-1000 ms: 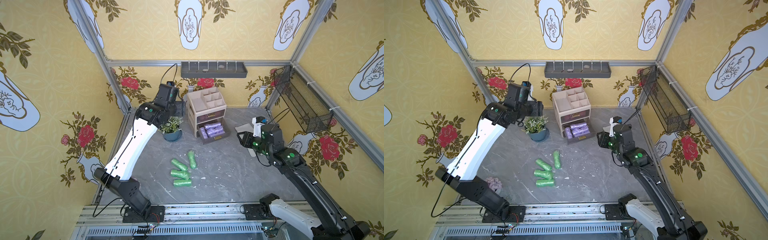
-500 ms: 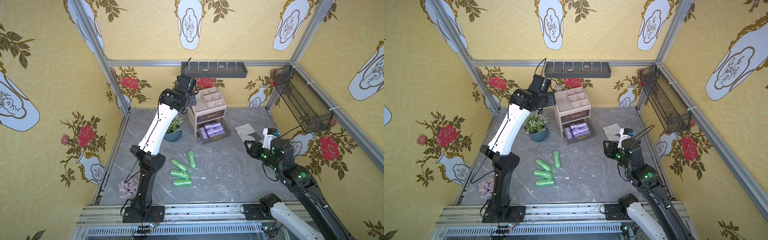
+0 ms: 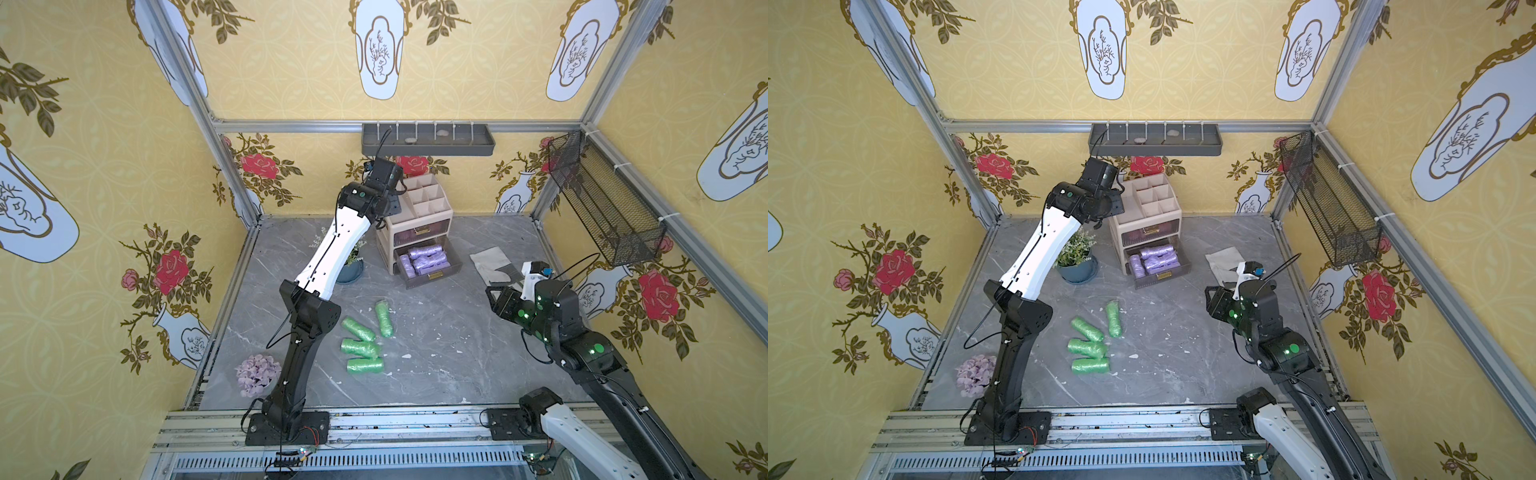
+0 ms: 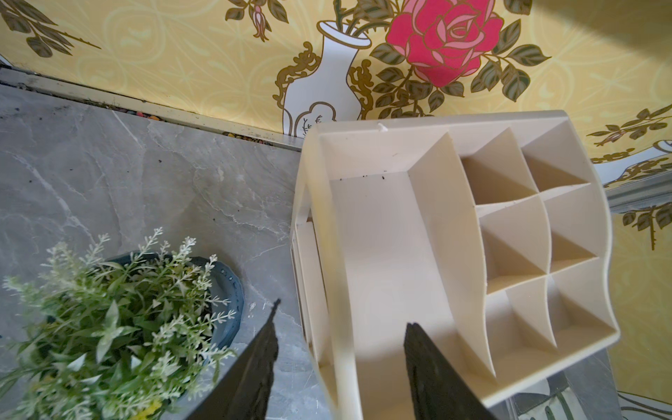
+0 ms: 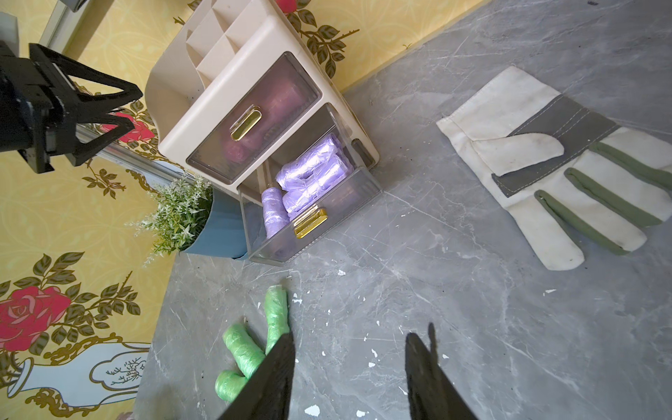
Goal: Sort the rolls of trash bags by color and place them into the drawer
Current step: Close the drawer in the storage box.
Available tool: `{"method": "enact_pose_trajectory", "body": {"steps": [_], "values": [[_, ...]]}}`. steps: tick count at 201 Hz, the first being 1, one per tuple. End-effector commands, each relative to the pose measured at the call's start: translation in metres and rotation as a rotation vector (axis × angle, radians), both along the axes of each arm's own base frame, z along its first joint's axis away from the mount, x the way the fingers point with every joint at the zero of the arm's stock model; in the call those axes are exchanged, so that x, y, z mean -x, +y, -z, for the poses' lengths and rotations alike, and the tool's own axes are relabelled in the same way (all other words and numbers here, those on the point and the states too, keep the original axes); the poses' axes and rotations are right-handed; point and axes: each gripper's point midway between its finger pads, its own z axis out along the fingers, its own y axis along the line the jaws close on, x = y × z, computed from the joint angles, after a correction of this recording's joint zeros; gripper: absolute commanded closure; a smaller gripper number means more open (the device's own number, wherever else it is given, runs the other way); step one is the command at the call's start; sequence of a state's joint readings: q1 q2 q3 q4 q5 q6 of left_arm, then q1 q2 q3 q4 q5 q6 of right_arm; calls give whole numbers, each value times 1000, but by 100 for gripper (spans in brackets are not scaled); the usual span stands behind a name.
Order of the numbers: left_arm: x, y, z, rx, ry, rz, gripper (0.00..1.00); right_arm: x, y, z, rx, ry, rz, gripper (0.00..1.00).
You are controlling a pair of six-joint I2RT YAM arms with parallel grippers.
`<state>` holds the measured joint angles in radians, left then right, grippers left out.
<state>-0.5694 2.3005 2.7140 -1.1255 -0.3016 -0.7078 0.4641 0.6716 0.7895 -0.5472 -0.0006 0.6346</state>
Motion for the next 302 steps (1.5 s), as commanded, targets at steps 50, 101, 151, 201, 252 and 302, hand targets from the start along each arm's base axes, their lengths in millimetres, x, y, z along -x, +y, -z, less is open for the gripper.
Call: {"method": "enact_pose_trajectory", "body": {"steps": [50,101,151,201,252,302], "values": [[-14,-6,19,15,11,-16,48,-7,25,8,-160,-2,-55,49],[-14,-9,22,16,16,4,57,-13,46,35,-323,-4,-94,51],[-13,-11,25,16,23,20,66,-20,65,68,-512,8,-100,55],[-10,-11,26,1,34,37,79,-26,79,75,-507,6,-85,55],[-8,-10,31,-8,52,39,85,-33,83,83,-536,7,-53,56],[-7,-13,30,1,50,45,94,-40,89,90,-569,9,-24,56]]}}
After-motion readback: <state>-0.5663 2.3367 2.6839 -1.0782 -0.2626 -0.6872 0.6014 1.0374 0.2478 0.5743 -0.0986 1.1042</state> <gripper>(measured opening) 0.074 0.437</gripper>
